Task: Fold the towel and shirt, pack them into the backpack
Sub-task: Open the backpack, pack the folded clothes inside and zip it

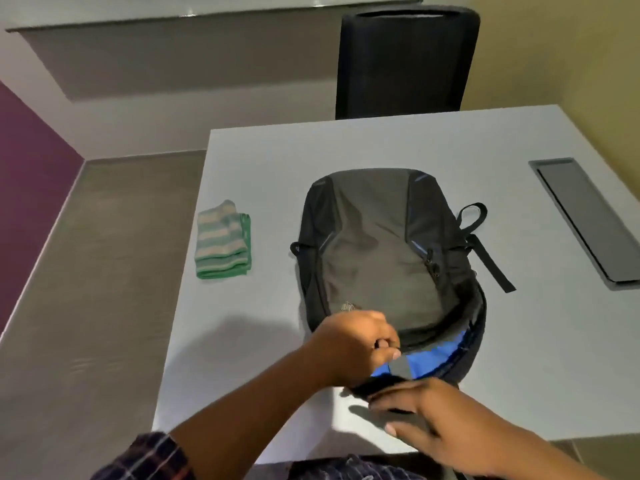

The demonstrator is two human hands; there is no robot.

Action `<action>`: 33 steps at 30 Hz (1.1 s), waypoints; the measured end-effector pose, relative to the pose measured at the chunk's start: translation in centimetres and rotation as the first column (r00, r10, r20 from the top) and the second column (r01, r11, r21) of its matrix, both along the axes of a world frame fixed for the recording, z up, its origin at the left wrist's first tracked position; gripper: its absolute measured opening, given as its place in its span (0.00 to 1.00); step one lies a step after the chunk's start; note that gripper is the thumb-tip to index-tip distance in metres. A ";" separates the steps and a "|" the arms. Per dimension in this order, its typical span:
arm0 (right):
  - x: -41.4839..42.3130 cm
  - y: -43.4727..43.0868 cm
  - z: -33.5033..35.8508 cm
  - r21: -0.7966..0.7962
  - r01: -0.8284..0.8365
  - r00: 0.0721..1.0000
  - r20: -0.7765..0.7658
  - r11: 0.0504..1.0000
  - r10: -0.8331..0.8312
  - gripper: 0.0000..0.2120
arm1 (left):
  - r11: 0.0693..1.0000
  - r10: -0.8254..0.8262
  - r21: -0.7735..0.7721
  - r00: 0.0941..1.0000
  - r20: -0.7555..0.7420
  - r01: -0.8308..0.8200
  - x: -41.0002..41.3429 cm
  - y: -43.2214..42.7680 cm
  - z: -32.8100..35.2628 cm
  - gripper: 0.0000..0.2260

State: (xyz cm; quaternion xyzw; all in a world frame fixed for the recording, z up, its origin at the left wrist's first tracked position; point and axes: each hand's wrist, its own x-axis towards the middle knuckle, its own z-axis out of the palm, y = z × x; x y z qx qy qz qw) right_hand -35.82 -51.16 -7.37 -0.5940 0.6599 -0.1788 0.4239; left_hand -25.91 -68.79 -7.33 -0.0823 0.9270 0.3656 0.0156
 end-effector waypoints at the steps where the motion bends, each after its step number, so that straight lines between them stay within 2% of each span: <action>1: 0.1 0.3 0.9 -0.054 0.076 0.997 0.021 0.996 -0.075 0.13 | 0.999 -0.032 -0.020 0.998 0.048 0.033 0.9 0.2 -1.0 0.10; 2: -0.2 0.4 1.2 -0.129 0.164 0.986 0.007 0.978 -0.165 0.11 | 0.999 -0.033 -0.026 0.996 0.083 0.035 1.7 0.2 -1.9 0.09; 4: -1.0 -0.2 0.5 -0.300 0.295 0.938 -0.090 0.907 -0.335 0.11 | 0.998 0.067 -0.020 0.990 0.122 -0.065 3.3 -0.8 -3.7 0.08; 7: -2.1 -2.9 -2.0 -0.375 0.436 0.850 -0.126 0.818 -0.511 0.20 | 0.945 0.323 0.015 0.937 0.133 -0.328 5.7 -4.2 -5.9 0.12; 10: -2.5 -6.1 -5.6 -0.332 0.407 0.810 -0.300 0.851 -0.504 0.31 | 0.823 0.552 0.019 0.807 0.210 -0.568 7.8 -9.2 -6.9 0.11; 14: -1.8 -8.3 -9.7 -0.139 0.352 0.736 -0.570 0.926 -0.365 0.37 | 0.691 0.713 -0.051 0.668 0.211 -0.721 10.4 -16.0 -8.4 0.14; 18: -1.5 -8.8 -11.0 -0.056 0.357 0.683 -0.666 0.932 -0.302 0.36 | 0.619 0.780 -0.260 0.620 0.091 -0.741 11.1 -22.0 -10.0 0.25; 20: -1.3 -8.9 -11.4 -0.050 0.375 0.658 -0.690 0.926 -0.303 0.35 | 0.610 0.771 -0.317 0.636 0.026 -0.726 10.4 -24.8 -11.1 0.34; 23: -1.3 -8.9 -11.9 -0.047 0.369 0.643 -0.708 0.928 -0.292 0.34 | 0.689 0.684 -0.430 0.720 0.121 -0.583 9.3 -28.0 -13.0 0.50; 25: -1.4 -8.8 -12.2 -0.054 0.370 0.638 -0.711 0.927 -0.296 0.34 | 0.759 0.589 -0.491 0.773 0.237 -0.428 8.6 -29.5 -13.9 0.54; 27: -1.4 -8.7 -12.4 -0.061 0.361 0.631 -0.718 0.930 -0.292 0.34 | 0.800 0.496 -0.531 0.804 0.327 -0.278 8.1 -30.9 -15.2 0.51; 30: -1.3 -8.7 -12.5 -0.055 0.356 0.634 -0.719 0.933 -0.285 0.33 | 0.809 0.453 -0.550 0.814 0.363 -0.205 8.0 -31.2 -17.5 0.38; 33: -1.2 -8.9 -12.4 -0.041 0.358 0.622 -0.735 0.933 -0.271 0.33 | 0.784 0.459 -0.538 0.873 0.166 -0.310 9.3 -29.5 -18.6 0.28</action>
